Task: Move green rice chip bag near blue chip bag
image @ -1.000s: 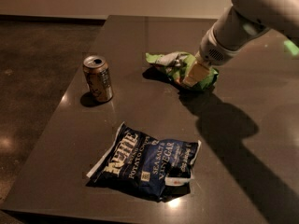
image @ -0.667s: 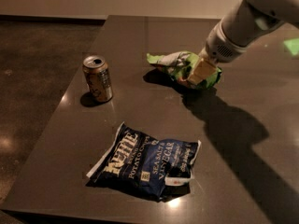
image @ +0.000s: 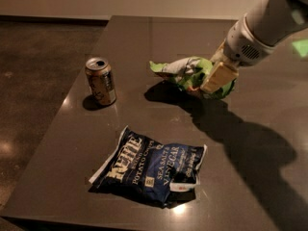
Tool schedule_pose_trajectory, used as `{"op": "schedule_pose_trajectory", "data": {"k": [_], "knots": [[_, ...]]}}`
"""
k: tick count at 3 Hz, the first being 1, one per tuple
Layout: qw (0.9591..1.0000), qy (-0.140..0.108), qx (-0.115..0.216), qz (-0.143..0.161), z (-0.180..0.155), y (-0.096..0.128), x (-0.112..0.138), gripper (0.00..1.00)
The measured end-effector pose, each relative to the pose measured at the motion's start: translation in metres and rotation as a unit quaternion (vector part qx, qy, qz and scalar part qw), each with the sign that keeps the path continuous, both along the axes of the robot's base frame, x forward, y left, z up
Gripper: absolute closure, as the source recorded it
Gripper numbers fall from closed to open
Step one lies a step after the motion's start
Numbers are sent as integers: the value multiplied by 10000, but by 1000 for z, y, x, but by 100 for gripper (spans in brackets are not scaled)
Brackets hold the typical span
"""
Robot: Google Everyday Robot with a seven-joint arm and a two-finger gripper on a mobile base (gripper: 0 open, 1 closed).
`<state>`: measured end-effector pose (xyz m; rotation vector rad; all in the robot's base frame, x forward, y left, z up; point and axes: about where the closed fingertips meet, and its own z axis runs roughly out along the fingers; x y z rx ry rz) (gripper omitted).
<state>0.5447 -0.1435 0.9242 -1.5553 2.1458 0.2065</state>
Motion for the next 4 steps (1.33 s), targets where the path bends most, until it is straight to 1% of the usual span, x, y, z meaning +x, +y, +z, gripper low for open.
{"op": "schedule_pose_trajectory", "data": {"k": [1,2,3,4], "knots": [[9992,151,70,366,8,6,-36,100],[9983,187,90,540,15,8,-64,100],[9971,193,28,729,14,14,-95,78],[9958,223,10,884,11,20,-111,54]]}}
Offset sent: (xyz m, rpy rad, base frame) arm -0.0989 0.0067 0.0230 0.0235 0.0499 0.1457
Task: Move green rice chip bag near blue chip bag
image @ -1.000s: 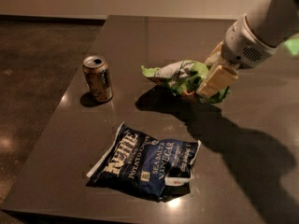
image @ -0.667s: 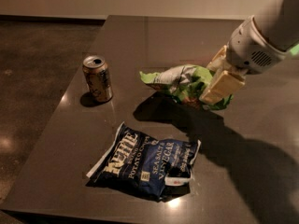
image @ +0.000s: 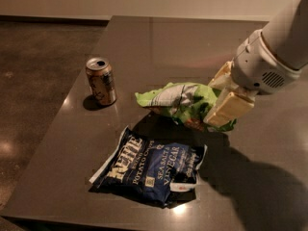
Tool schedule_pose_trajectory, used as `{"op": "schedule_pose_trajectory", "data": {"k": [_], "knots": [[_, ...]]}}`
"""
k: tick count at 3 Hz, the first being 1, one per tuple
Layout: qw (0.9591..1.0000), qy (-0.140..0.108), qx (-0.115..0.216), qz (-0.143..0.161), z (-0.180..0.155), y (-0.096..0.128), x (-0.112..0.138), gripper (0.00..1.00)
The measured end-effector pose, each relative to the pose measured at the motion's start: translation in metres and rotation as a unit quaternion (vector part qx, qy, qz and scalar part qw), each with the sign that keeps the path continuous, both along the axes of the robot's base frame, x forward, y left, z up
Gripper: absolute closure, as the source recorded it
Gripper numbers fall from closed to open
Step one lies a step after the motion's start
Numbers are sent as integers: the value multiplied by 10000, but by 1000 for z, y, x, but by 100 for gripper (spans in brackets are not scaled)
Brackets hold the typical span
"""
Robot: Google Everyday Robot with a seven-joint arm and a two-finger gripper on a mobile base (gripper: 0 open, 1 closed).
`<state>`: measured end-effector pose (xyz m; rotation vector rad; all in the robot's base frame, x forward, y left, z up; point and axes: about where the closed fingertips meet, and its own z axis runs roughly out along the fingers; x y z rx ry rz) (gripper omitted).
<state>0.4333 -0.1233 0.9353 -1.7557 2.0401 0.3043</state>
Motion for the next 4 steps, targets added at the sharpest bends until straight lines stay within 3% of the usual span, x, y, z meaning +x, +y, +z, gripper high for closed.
{"op": "schedule_pose_trajectory", "data": {"k": [2,3,4], "knots": [[9997,83,-21,239,-3,7,-20,8],[9997,58,-27,234,-1,7,-21,0],[9997,57,-27,234,-1,7,-21,0]]}}
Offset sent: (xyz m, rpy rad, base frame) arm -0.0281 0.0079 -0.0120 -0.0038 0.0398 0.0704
